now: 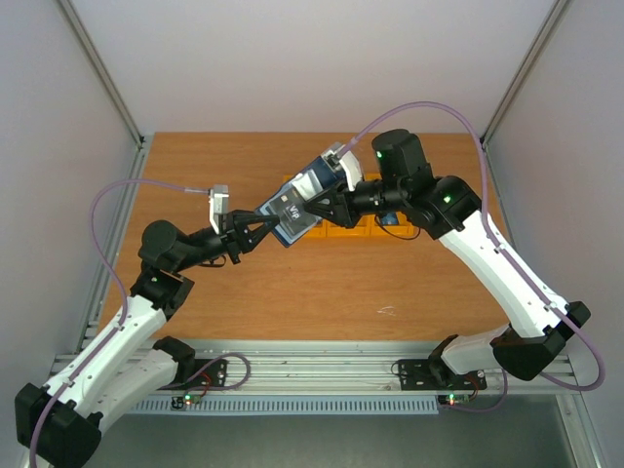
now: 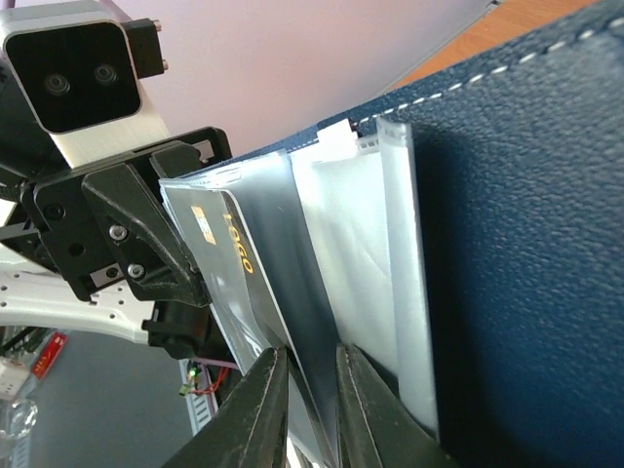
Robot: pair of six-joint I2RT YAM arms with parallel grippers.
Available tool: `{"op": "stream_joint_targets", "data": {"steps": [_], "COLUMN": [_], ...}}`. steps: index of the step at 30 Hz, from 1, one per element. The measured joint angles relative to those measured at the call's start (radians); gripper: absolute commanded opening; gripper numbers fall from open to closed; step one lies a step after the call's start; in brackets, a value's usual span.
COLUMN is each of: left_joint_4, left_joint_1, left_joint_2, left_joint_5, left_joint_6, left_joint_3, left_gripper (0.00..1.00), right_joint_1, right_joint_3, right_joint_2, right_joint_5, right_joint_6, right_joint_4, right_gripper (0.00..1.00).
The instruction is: Take the credit cards out of the card holder
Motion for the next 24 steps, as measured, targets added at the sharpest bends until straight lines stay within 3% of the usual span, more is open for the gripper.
{"op": "stream_joint_targets", "data": {"steps": [8,14,19,24], "left_joint_4": [0.001,0.015,0.016,0.031], "left_joint_1": [0.003,0.005,0.014,0.008], "left_joint_2": [0.000,0.000,0.000,-0.001], "left_joint_5": [0.007,0.014,0.011,0.018], "left_joint_6": [0.000,0.000,0.000,-0.001], "left_joint_3": [0.000,0.002,0.002,0.002], "left_gripper": [0.00,0.00,0.01,0.11], "right_joint_1": [0.013,0.019,0.015,0.016], "right_joint_3": [-0.016,-0.024,-0.044,-0.064], "right_joint_2": [0.002,0.005,-0.016,-0.039], "right_joint_5": [-0.033,-0.071,-0.103,-0.113], "right_joint_6": [-0.021,-0.042,-0.051,-0.050], "right_joint_4": [0.029,0.061,0.089,0.104], "right_gripper": [0.17,0.03,0.01,0.01]}}
